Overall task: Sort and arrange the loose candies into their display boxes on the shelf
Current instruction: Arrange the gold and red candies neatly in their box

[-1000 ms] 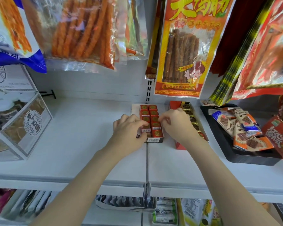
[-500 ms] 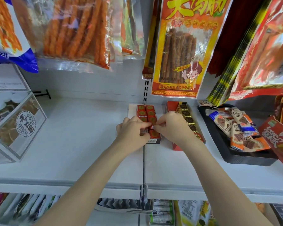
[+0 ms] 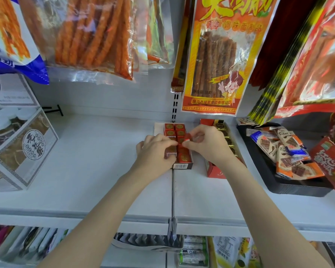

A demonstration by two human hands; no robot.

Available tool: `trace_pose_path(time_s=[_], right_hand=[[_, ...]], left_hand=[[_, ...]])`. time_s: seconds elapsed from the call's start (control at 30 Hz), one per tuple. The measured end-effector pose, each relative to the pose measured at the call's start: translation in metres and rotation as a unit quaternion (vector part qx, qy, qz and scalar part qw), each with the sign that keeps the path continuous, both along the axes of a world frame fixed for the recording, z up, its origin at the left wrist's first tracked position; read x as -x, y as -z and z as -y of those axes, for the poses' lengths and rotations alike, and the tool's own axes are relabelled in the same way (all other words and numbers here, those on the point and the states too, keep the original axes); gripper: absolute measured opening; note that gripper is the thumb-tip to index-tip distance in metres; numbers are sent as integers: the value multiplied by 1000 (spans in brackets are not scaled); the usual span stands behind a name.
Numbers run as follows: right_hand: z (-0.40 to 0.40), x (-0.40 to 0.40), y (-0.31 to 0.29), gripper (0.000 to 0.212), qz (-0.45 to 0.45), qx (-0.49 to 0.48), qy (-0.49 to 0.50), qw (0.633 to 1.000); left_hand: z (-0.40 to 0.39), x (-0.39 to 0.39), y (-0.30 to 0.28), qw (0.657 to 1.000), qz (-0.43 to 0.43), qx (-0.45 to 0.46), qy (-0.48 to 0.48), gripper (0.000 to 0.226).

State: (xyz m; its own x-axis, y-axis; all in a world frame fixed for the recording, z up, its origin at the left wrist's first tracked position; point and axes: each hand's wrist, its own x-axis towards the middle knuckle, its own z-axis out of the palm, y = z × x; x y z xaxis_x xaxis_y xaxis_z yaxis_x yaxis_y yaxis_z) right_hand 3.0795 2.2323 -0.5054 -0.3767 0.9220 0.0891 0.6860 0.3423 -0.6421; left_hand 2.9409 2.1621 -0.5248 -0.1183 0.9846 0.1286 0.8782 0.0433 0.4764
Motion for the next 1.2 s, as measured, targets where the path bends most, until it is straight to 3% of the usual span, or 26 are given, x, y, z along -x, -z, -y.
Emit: trace_pose_path(time_s=[0.13,0.27,0.47,0.73,0.93,1.07,1.2], right_hand=[[4,3,-2,35,-20,-49,45,998],[13,16,3,30,48,-135,29,989],[21,24,6,29,148,-190,15,970],[23,23,8,28,185,-168,28,968],[22,23,8,25,254,-199,12,947],[18,19,8,20,237,-198,3,951],[10,12,5,22,176,-135,-22,975]], left_hand=[[8,-3,2,998,-28,-17,52,35],[17,-3,7,993,-74,9,96,38],[20,3,10,987,-96,37,124,47],[20,5,8,986,-93,44,128,49],[23,8,9,985,-98,57,130,52],[22,8,9,984,-101,48,141,53],[22,11,10,981,-102,41,163,54]])
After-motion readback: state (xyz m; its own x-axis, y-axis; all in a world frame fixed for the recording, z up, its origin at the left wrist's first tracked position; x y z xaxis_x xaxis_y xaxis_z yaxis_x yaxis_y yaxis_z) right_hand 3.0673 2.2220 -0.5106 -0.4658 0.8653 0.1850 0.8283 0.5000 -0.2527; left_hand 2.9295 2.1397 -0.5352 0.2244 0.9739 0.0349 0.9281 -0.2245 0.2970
